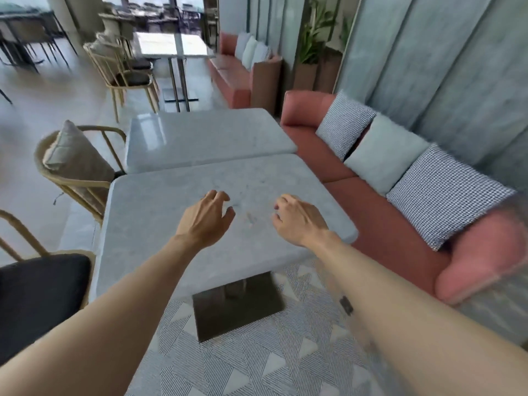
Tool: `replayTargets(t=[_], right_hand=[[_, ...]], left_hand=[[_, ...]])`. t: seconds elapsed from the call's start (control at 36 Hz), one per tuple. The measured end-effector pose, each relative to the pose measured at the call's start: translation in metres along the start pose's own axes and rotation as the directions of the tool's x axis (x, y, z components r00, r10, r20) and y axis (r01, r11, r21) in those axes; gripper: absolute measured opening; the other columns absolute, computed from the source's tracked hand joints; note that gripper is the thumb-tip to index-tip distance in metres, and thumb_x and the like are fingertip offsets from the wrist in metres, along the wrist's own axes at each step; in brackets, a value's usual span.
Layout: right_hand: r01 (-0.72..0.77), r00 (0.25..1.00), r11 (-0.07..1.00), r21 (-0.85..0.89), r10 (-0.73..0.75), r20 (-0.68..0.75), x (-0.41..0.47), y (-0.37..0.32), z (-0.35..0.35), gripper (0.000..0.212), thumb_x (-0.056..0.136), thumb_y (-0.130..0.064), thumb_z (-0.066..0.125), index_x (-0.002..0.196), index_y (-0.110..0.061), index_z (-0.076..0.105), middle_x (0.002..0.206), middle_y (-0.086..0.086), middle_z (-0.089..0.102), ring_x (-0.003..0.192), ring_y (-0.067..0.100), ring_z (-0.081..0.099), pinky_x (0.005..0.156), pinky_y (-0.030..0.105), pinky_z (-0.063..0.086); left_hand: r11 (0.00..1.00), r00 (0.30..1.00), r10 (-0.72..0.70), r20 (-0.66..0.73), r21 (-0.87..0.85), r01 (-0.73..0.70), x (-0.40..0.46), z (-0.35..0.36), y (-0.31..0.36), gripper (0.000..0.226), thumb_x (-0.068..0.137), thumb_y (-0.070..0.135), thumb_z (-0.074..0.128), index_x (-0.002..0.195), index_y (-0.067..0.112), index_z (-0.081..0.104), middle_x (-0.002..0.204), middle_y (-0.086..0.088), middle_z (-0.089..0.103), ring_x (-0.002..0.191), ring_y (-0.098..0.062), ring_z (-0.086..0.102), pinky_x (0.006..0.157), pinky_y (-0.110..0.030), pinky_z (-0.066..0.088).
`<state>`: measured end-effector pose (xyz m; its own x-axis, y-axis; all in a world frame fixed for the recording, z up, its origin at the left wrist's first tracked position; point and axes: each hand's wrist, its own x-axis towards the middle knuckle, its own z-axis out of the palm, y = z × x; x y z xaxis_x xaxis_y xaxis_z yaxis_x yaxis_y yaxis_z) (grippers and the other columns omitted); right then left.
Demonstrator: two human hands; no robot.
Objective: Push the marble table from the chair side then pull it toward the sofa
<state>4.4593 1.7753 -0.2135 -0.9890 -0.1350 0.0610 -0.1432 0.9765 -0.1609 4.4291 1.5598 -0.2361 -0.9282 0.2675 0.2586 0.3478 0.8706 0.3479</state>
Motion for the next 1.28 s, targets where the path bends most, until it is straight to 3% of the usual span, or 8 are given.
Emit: replayTargets(t=[0.31, 0.42, 0.53, 0.72, 0.89, 1.0, 1.11, 1.28], right_hand=[[-0.027, 0.981, 0.985, 0.169, 0.059, -0.186, -0.060, 0.136, -0.146, 0.025, 0.097, -0.021, 0.050, 0.110, -0.005, 0.064, 0.117, 0.013, 0.062, 0.111, 0.034, 0.059, 0.094, 0.043, 0.047], [-0.035, 0.967, 0.972, 0.231, 0.091, -0.238, -0.060, 0.172, -0.185, 0.026, 0.097, -0.017, 0.052, 0.110, 0.001, 0.066, 0.119, 0.016, 0.063, 0.112, 0.032, 0.058, 0.089, 0.028, 0.033], [0.003, 0.949, 0.936, 0.352, 0.108, -0.295, -0.038, 0.209, -0.205, 0.027, 0.095, -0.026, 0.053, 0.113, -0.011, 0.067, 0.118, 0.008, 0.067, 0.111, 0.026, 0.062, 0.090, 0.028, 0.039], [0.074, 0.936, 0.648, 0.758, 0.217, -0.277, 0.045, 0.279, -0.190, 0.028, 0.082, -0.065, 0.048, 0.099, -0.050, 0.066, 0.097, -0.025, 0.073, 0.095, 0.002, 0.070, 0.090, 0.045, 0.057], [0.162, 0.936, 0.330, 0.930, 0.247, -0.251, 0.116, 0.315, -0.179, 0.027, 0.085, -0.041, 0.056, 0.096, -0.023, 0.073, 0.097, -0.001, 0.077, 0.095, 0.018, 0.074, 0.092, 0.051, 0.057], [0.142, 0.950, 0.247, 0.959, 0.239, -0.202, 0.159, 0.328, -0.172, 0.023, 0.100, -0.013, 0.050, 0.103, -0.006, 0.071, 0.109, 0.017, 0.073, 0.108, 0.033, 0.068, 0.101, 0.055, 0.049], [0.121, 0.970, 0.178, 0.977, 0.189, -0.154, 0.211, 0.332, -0.163, 0.025, 0.101, -0.010, 0.047, 0.105, 0.002, 0.069, 0.110, 0.023, 0.071, 0.105, 0.039, 0.068, 0.094, 0.049, 0.053], [0.082, 0.993, 0.083, 0.993, 0.077, -0.088, 0.297, 0.326, -0.124, 0.021, 0.097, -0.017, 0.051, 0.091, -0.015, 0.071, 0.092, 0.005, 0.075, 0.087, 0.022, 0.073, 0.077, 0.035, 0.057]], left_hand=[[0.998, 0.990, 0.044, -0.136, -0.033, -0.049, 0.022, -0.051, 0.172, 0.035, 0.102, 0.038, 0.045, 0.124, 0.013, 0.055, 0.129, -0.008, 0.061, 0.115, -0.030, 0.061, 0.083, -0.039, 0.049], [0.995, 0.982, 0.085, -0.168, -0.034, -0.092, 0.051, -0.054, 0.217, 0.037, 0.102, 0.038, 0.045, 0.125, 0.011, 0.056, 0.128, -0.010, 0.063, 0.112, -0.031, 0.063, 0.084, -0.038, 0.049], [0.977, 0.964, 0.011, -0.267, -0.200, -0.067, 0.093, -0.044, 0.256, 0.038, 0.101, 0.042, 0.045, 0.123, 0.015, 0.059, 0.120, -0.007, 0.066, 0.098, -0.022, 0.063, 0.079, -0.033, 0.046], [0.656, 0.921, -0.205, -0.332, -0.745, -0.123, 0.167, 0.016, 0.296, 0.036, 0.091, 0.050, 0.049, 0.110, 0.024, 0.065, 0.110, -0.001, 0.071, 0.101, -0.018, 0.067, 0.089, -0.046, 0.055], [0.439, 0.875, -0.347, -0.339, -0.883, -0.168, 0.252, 0.056, 0.318, 0.030, 0.097, 0.038, 0.045, 0.110, 0.021, 0.067, 0.108, -0.004, 0.072, 0.100, -0.021, 0.069, 0.085, -0.041, 0.058], [0.390, 0.855, -0.407, -0.323, -0.907, -0.157, 0.280, 0.060, 0.315, 0.030, 0.098, 0.036, 0.045, 0.109, 0.019, 0.066, 0.110, -0.007, 0.072, 0.102, -0.025, 0.069, 0.086, -0.041, 0.057], [0.402, 0.815, -0.477, -0.329, -0.906, -0.130, 0.296, 0.058, 0.283, 0.031, 0.095, 0.036, 0.047, 0.107, 0.016, 0.067, 0.106, -0.009, 0.073, 0.098, -0.028, 0.070, 0.084, -0.040, 0.056], [0.384, 0.632, -0.706, -0.319, -0.923, -0.036, 0.291, 0.092, 0.208, 0.026, 0.100, 0.021, 0.042, 0.101, 0.015, 0.068, 0.102, -0.012, 0.073, 0.094, -0.029, 0.069, 0.081, -0.042, 0.054]])
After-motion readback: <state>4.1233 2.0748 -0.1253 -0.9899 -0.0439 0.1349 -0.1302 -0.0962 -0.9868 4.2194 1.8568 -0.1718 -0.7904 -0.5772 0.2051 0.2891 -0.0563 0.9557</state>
